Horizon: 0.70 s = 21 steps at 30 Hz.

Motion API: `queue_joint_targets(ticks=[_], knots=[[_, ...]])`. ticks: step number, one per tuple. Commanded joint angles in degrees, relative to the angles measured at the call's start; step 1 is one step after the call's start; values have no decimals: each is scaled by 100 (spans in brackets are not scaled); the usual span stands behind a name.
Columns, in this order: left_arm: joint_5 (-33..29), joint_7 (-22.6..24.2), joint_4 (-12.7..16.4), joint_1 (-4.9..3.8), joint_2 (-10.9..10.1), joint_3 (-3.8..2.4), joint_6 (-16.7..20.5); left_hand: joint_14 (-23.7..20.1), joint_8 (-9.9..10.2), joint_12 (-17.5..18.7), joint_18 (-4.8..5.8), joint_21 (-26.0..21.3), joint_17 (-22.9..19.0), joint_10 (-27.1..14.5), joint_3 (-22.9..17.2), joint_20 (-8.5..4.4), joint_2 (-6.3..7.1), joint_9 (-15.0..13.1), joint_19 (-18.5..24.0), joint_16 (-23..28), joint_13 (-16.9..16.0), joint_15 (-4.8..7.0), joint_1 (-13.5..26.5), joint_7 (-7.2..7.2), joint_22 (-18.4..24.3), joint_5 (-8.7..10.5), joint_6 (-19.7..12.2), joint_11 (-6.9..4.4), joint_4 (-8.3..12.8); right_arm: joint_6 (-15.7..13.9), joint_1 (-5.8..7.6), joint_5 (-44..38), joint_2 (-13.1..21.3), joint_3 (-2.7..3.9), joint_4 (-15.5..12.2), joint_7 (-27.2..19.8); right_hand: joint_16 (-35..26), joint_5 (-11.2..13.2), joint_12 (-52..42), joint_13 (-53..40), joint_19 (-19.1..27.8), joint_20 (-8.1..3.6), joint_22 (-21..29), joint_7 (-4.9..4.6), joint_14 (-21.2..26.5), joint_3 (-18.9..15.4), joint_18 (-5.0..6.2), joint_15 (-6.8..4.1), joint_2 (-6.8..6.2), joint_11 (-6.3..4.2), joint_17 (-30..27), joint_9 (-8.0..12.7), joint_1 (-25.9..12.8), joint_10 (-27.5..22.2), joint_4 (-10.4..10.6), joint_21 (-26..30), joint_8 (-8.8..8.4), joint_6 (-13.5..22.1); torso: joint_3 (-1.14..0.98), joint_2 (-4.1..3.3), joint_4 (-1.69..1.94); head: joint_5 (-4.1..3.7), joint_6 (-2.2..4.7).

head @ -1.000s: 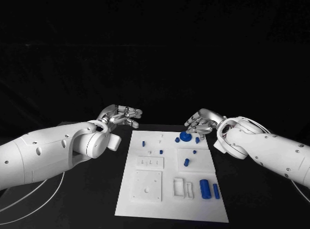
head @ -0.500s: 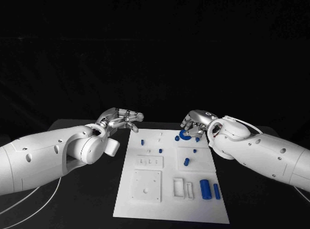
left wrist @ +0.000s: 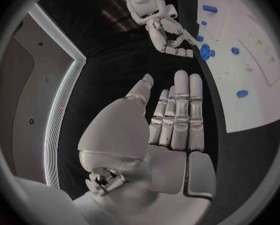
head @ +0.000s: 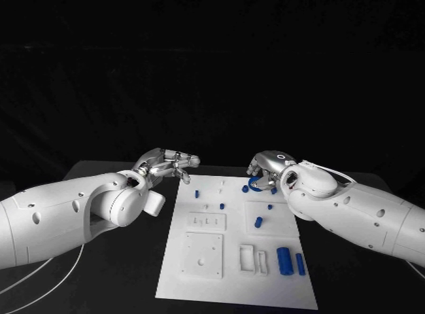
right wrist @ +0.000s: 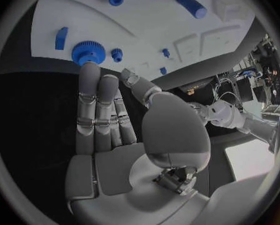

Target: Assemble the parts on the task board

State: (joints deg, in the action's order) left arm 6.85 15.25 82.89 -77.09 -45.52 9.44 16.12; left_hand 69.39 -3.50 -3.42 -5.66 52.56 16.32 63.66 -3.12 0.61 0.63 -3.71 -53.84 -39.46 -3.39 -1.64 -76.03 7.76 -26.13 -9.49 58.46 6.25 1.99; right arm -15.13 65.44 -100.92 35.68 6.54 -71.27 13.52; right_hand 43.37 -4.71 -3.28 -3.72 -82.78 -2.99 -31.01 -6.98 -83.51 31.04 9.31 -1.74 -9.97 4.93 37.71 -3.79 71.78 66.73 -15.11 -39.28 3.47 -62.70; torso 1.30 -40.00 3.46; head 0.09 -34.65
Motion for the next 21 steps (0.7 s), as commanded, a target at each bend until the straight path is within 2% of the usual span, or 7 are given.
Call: queue_joint_targets(ticks=[1, 3, 6, 9, 12, 14, 21], knots=[[36, 19, 18, -18, 17, -9, -99, -34, -10, -9, -44, 22, -6, -39, 28, 7, 11, -1, 37, -25, -6, -3, -40, 27, -7, 26, -9, 6, -3, -37, 1, -376, -31, 1, 1, 112, 42, 98, -9, 3, -1, 40, -54, -22, 16, 82, 55, 47, -56, -16, -27, 5, 37, -20, 0, 3, 11, 28, 17, -37, 14, -6, -3], [40, 17, 22, -22, 17, -13, -95, -34, -10, -9, -44, 22, -6, -39, 28, 7, 11, -1, 37, -25, -6, -3, -40, 27, -7, 26, -9, 6, -3, -40, 1, -413, -61, -1, 19, 110, 68, 105, -11, 2, -2, 44, -99, -20, 21, 86, 56, 52, -70, -16, -52, 5, 32, -20, 22, 19, 12, 31, 26, -60, 16, -3, -4], [45, 14, 26, -28, 19, -18, -95, -34, -10, -9, -44, 22, -6, -39, 28, 7, 11, -1, 37, -25, -6, -3, -40, 27, -7, 26, -9, 6, -3, -29, 1, -443, -100, -5, 41, 114, 118, 113, -11, 1, -17, 50, -197, -19, 33, 80, 55, 56, -86, -16, -114, 5, 39, -14, 59, 70, 13, 24, 13, -88, 35, -3, -36], [47, -2, 40, -33, 17, -20, -101, -40, -11, -9, -49, 43, -20, -42, 42, 12, 22, -2, 49, -35, -6, -6, -30, 34, -13, 31, -24, 8, -6, -22, 0, -427, -110, -6, 47, 124, 126, 146, -10, 2, -15, 46, -243, -19, 40, 139, 48, 52, -86, -20, -147, 4, 52, 7, 50, 107, 12, 18, 6, -105, 46, -12, 19], [53, -18, 61, -36, 10, -22, -129, -38, -15, -10, -70, 107, -36, -68, 57, 15, 52, -4, 23, -47, -7, -11, -43, 65, -36, 36, -120, 20, 3, -4, -1, -398, -106, -7, 49, 128, 139, 151, -11, 4, -24, 42, -291, -17, 40, 166, 48, 48, -94, -22, -168, 4, 40, 5, 56, 133, 11, 21, 3, -125, 57, 1, 20], [63, -23, 72, -39, 5, -22, -163, -42, -14, -10, -77, 143, -44, -80, 63, 18, 64, -3, 26, -52, -7, -14, -46, 70, -52, 48, -134, 24, 2, 32, -2, -407, -108, -7, 43, 137, 157, 147, -10, 2, -31, 39, -359, -20, 50, 193, 46, 47, -92, -20, -190, 4, 40, 7, 66, 176, 13, 20, 9, -139, 60, 5, 6], [83, -85, 54, -56, -8, -36, -344, -38, -13, -11, -92, 178, -55, -137, 83, 28, 90, -3, 24, -58, -8, -25, -22, 97, -61, 109, -234, 42, -25, 93, -17, -495, -147, -8, 11, 190, 193, 125, -11, 3, -48, 42, -473, -21, 56, 322, 47, 51, -102, -25, -206, 5, 22, 34, 64, 226, 11, 20, -2, -193, 67, 16, -24]])
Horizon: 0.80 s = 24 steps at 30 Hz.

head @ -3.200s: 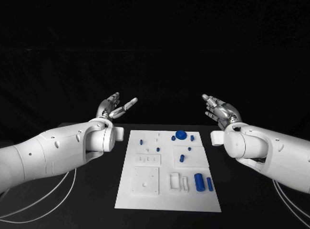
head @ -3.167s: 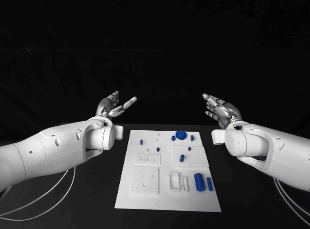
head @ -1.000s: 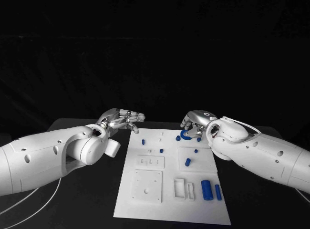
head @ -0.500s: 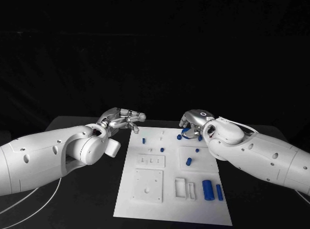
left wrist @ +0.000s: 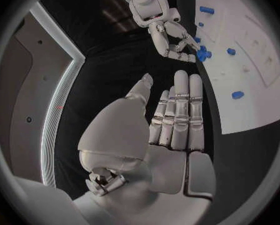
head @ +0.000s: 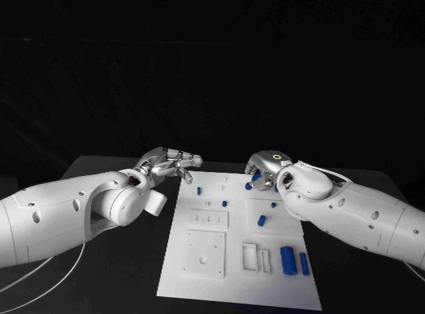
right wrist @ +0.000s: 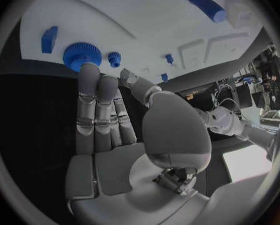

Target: Assemble the parts on the task board

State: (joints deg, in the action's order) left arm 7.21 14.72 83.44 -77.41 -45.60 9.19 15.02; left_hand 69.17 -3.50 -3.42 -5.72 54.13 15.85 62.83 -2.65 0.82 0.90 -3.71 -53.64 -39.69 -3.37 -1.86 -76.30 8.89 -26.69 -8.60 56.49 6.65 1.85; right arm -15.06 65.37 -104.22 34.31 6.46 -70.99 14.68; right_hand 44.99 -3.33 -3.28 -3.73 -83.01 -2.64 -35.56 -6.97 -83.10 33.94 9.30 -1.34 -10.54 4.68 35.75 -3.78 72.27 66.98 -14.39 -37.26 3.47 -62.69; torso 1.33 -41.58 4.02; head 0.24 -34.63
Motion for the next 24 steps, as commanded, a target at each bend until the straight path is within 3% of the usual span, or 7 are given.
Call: queue_joint_targets(ticks=[1, 3, 10, 16, 24], knots=[[53, -41, -6, -28, 0, -12, -244, -16, -15, -11, -91, 27, -10, -60, 37, 9, 69, -5, 2, -38, -9, -4, -3, -15, -5, 25, -42, 3, -10, 80, -16, -174, -6, 0, -21, 81, 26, -68, -11, 4, -24, 6, -27, -19, 22, 49, 48, 8, -46, -1, -16, 2, -31, 12, -1, 33, 13, 16, -5, -38, 16, -8, -35], [65, -62, -13, -35, 1, -13, -257, -20, -15, -11, -95, 34, -13, -78, 38, 12, 77, -5, 0, -37, -9, -7, -7, -10, -6, 34, -56, 8, -14, 72, -28, -178, 5, 0, -29, 85, 24, -95, -11, 4, -26, 3, -39, -20, 21, 64, 50, 5, -54, -1, -21, 2, -40, 13, 7, 41, 13, 18, 5, -39, 20, -13, -49], [126, -158, -101, -45, 41, -14, -296, -22, -19, -12, -108, 54, -23, -118, 23, 19, 76, -7, 5, -45, -9, -11, -71, 22, 0, 23, -186, 23, 5, 32, -61, -193, 0, -1, -8, 97, 46, -144, -10, 6, -54, -13, -134, -9, 20, 142, 58, -13, -69, -15, -34, 1, -51, 65, 44, 93, 10, -22, 3, -63, 25, -20, -87], [141, -185, -192, -47, 83, -14, -333, -27, -20, -12, -110, 57, -27, -123, 25, 21, 72, -7, 8, -42, -9, -13, -74, 25, 2, 23, -192, 24, 5, 5, -76, -213, -22, -4, 26, 106, 61, -237, -11, 5, -63, -17, -208, 7, 24, 199, 46, -18, -59, -37, -39, -5, -71, 143, 57, 126, 16, -83, 15, -88, 18, -26, -105], [145, -191, -250, -48, 95, -15, -376, -28, -21, -13, -111, 60, -31, -122, 23, 22, 58, -8, 11, -42, -10, -13, -84, 25, 6, 23, -194, 24, 9, -6, -82, -258, -42, -12, 68, 138, 85, -249, -10, 6, -77, -24, -344, 18, 28, 260, 26, -23, -56, -48, -47, -5, -93, 177, 80, 174, 14, -127, 11, -130, 11, -31, -113]])
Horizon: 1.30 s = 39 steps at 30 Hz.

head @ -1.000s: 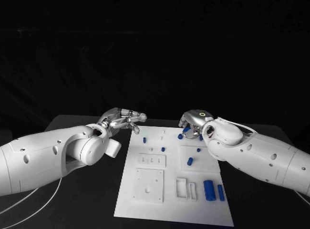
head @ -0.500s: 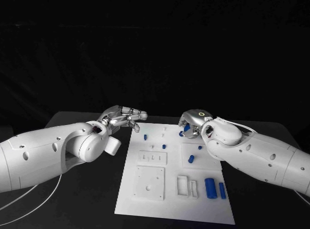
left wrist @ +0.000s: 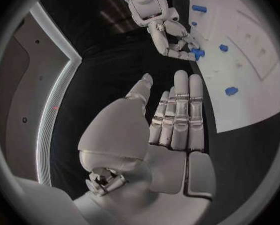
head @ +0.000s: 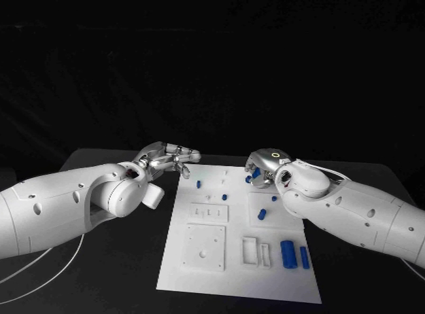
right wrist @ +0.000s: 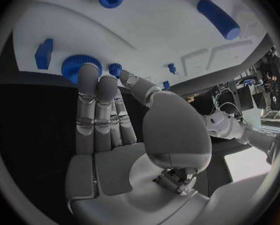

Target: Assemble the parts on the task board

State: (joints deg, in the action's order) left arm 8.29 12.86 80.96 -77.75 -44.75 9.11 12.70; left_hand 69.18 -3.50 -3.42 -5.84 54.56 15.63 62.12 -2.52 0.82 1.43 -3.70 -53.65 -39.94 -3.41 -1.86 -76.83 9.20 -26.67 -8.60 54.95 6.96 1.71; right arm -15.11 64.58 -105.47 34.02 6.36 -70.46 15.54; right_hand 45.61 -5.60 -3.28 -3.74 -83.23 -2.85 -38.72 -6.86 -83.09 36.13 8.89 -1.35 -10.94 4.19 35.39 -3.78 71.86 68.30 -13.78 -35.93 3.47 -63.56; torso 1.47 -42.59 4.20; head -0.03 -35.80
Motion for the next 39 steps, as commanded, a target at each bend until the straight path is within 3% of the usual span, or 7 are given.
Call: queue_joint_targets(ticks=[1, 3, 11, 16, 21, 39], knots=[[37, -6, -1, -14, 9, -7, -147, -28, -21, -13, -99, 17, -9, -52, 10, 22, 5, -8, 11, -17, -6, -13, -32, -6, 4, 24, -40, -6, 22, -6, -3, -135, -19, -2, 24, 51, 23, -26, -10, 8, -56, -4, -37, 9, 28, 43, 67, -23, -16, 1, -12, -6, -56, 49, 22, 44, 14, -44, -1, -27, -6, -6, 4], [37, -9, 0, -14, 7, -7, -149, -28, -21, -13, -99, 17, -9, -52, 10, 22, 5, -8, 11, -17, -6, -13, -32, -6, 4, 24, -40, -6, 22, -10, -6, -138, -40, -4, 49, 48, 25, -61, -10, 8, -63, -7, -76, 16, 31, 69, 55, -26, -7, -6, -16, -6, -64, 68, 33, 54, 13, -69, -1, -35, 0, -3, 25], [61, -37, 14, -18, -1, -8, -138, -31, -22, -13, -101, 27, -21, -60, 33, 25, -3, -9, 13, -14, -6, -15, -24, -6, 18, 28, -39, -5, 23, 45, -26, -129, -82, -11, 98, 34, 31, -69, -11, 8, -67, -10, -153, 27, 29, 81, 41, -28, 3, -16, -22, -7, -84, 95, 63, 89, 16, -112, 7, -59, 32, -5, -11], [82, -46, 7, -22, -1, -8, -117, -29, -24, -12, -101, 29, -21, -61, 46, 26, 10, -10, 14, -16, -5, -17, -1, -8, 20, 28, -33, -4, 8, 50, -40, -123, -105, -13, 93, 15, 38, -80, -10, 8, -79, -22, -217, 58, 27, 62, 14, -41, 38, -48, -23, -10, -94, 195, 83, 105, 16, -222, 9, -68, 17, 26, -16], [95, -50, 1, -30, 7, -8, -109, -30, -23, -13, -100, 30, -23, -59, 46, 26, 18, -9, 16, -17, -6, -17, -1, -8, 23, 26, -31, -5, 1, 66, -46, -103, -122, -14, 99, 0, 52, -81, -11, 7, -85, -33, -289, 78, 25, 56, -1, -51, 78, -71, -19, -12, -96, 268, 95, 108, 17, -296, 16, -74, 31, 4, -3], [103, -67, -27, -43, 1, -8, -101, -31, -23, -13, -99, 39, -30, -59, 38, 28, 34, -9, 21, -17, -6, -18, -4, -9, 37, 30, -25, -5, -31, 116, -62, -122, -91, -17, 105, 38, 64, -64, -10, 9, -70, -59, -660, 104, 30, 92, -27, -71, 133, -104, -17, -13, -67, 378, 74, 147, 12, -406, 6, -89, 38, -3, -15]])
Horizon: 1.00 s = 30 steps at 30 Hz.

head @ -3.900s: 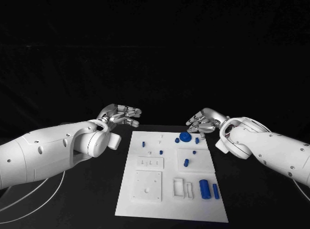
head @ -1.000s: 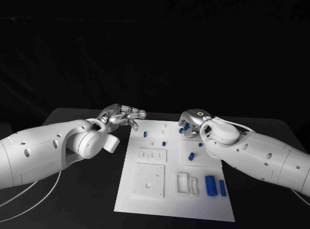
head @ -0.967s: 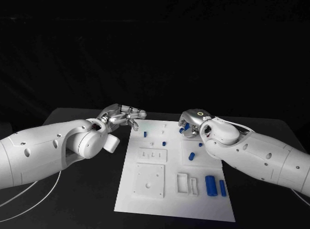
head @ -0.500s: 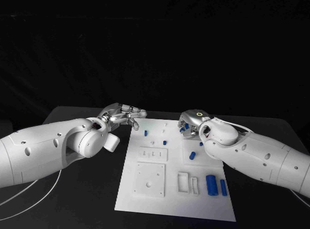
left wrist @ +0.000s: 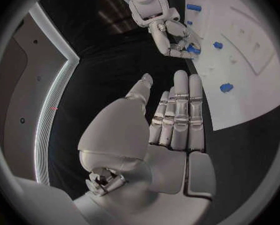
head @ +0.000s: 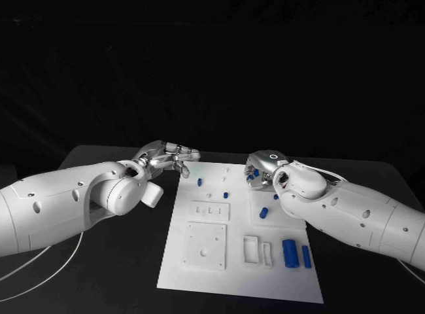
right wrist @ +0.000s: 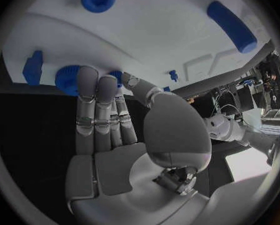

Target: Assemble the parts on the task board

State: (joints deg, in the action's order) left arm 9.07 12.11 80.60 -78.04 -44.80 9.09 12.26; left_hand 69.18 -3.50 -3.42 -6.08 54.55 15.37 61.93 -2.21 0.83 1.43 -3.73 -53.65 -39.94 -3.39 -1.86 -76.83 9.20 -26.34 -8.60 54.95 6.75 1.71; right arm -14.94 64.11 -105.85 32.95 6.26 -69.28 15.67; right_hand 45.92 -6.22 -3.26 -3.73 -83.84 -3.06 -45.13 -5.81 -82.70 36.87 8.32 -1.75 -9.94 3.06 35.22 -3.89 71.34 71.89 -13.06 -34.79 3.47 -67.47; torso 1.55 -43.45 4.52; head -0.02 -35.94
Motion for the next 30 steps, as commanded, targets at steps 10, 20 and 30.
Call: queue_joint_targets(ticks=[10, 20, 30], knots=[[25, -34, 25, -18, 2, -6, -28, -61, -22, -13, -73, 26, -21, -89, -15, 42, 90, -6, 50, 3, -8, -34, -4, 0, 33, 53, -55, 30, -87, 94, -24, -104, 61, -7, -92, 80, 26, 179, -10, 4, -105, -41, -352, 0, -14, -41, 4, -37, -21, 8, -8, -3, -24, 9, 98, -171, 16, 17, 1, -8, -5, -4, 31], [-7, -84, 73, -20, 14, -6, -10, -59, -24, -15, -74, 26, -26, -87, -28, 45, 87, -7, 47, 3, -9, -36, 13, 0, 46, 59, -53, 29, -131, -245, -33, -244, 61, -6, -174, 256, 44, 271, -34, -106, -1, -153, -1172, 108, 4, 79, -175, -160, 167, -184, 25, -104, 235, 688, -58, -955, 30, -403, 9, -14, 5, -40, 49], [-194, -119, 141, -21, 4, -6, 20, -55, -24, -16, -75, 30, -27, -73, -32, 43, 86, -7, 43, -3, -9, -33, 7, -4, 56, 58, -44, 25, -143, -551, -28, -361, 112, -2, -286, 450, -11, 300, -23, -302, 65, -214, -1520, 163, -24, 239, -222, -205, 147, -236, 36, -208, 183, 840, -126, -1066, 20, -582, 28, -7, 21, -45, 88]])
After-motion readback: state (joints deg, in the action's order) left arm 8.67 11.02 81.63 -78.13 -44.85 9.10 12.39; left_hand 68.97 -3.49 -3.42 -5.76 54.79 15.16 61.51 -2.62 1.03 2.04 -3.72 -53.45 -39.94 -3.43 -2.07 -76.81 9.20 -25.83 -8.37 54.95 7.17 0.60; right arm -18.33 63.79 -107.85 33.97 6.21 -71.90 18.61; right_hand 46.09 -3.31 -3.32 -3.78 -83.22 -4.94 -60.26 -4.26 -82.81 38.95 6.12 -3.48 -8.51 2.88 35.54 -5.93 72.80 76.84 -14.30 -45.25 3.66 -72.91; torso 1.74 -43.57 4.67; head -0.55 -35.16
